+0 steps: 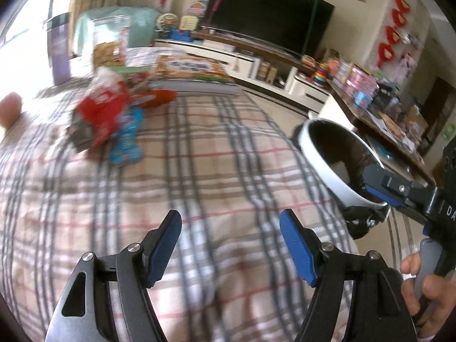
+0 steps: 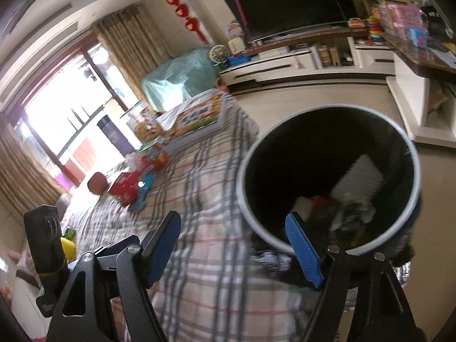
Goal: Collect trash
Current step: 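Grasp the red chip bag with the left tool while the right tool grasps the orange snack bag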
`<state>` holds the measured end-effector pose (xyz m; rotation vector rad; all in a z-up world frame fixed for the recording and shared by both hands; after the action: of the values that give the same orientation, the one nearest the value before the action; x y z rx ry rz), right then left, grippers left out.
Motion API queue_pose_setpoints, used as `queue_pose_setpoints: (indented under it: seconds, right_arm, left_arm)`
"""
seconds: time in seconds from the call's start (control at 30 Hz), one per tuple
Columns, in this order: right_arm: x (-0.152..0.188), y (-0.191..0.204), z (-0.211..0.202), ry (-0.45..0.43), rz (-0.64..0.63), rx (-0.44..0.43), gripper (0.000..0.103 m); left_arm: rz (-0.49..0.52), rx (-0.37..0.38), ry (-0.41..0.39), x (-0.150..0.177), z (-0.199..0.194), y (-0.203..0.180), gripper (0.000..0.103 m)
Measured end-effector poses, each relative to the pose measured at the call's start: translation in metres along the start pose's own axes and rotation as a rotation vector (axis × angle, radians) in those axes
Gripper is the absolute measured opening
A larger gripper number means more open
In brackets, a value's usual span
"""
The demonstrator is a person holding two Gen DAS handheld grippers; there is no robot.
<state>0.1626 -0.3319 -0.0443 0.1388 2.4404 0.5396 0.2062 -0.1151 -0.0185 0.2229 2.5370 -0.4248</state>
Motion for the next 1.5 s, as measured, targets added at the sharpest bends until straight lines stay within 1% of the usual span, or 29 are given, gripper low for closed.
queue_pose_setpoints:
  seconds: [0.13, 0.37, 0.57, 0.8, 1.07, 1.2, 1.5]
  right_arm:
    - [0.002, 0.020, 0.013, 0.022, -0.035, -0.023, 0.078]
    - [0.007, 0.046, 0.033, 0.052, -0.067, -0.057, 0.078]
    - [0.005, 0.059, 0.046, 0.063, -0.074, -0.071, 0.078]
    - [-0.002, 0.068, 0.061, 0.076, -0.077, -0.087, 0.078]
    - [-0.020, 0.083, 0.090, 0.094, -0.084, -0.106, 0.078]
    - [-0.033, 0.091, 0.108, 0.103, -0.085, -0.123, 0.078]
    - [-0.066, 0.103, 0.153, 0.139, -0.070, -0.162, 0.078]
  left_arm:
    - [-0.044, -0.029, -0.014, 0.010, -0.014, 0.021, 0.071]
    - [-0.100, -0.063, -0.022, 0.020, -0.028, 0.046, 0.071]
    - [-0.131, -0.087, -0.030, 0.016, -0.032, 0.063, 0.071]
    - [-0.148, -0.113, -0.040, 0.004, -0.029, 0.082, 0.071]
    - [-0.146, -0.144, -0.064, -0.018, -0.026, 0.100, 0.071]
    - [-0.132, -0.154, -0.074, -0.034, -0.020, 0.106, 0.075]
    - [-0.110, -0.145, -0.080, -0.065, 0.001, 0.118, 0.076]
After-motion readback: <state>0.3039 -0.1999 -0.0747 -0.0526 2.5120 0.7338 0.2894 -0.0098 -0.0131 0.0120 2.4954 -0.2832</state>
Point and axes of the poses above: each gripper's, at about its wrist camera, not at the fingertips, and z roughly the way its jaws point, y to its left, x to its underside, the point moved 2 cm from there along z, roughly the way its jaws point, and after that the axes turned 9 degrees about y, right-handed, at the moved point
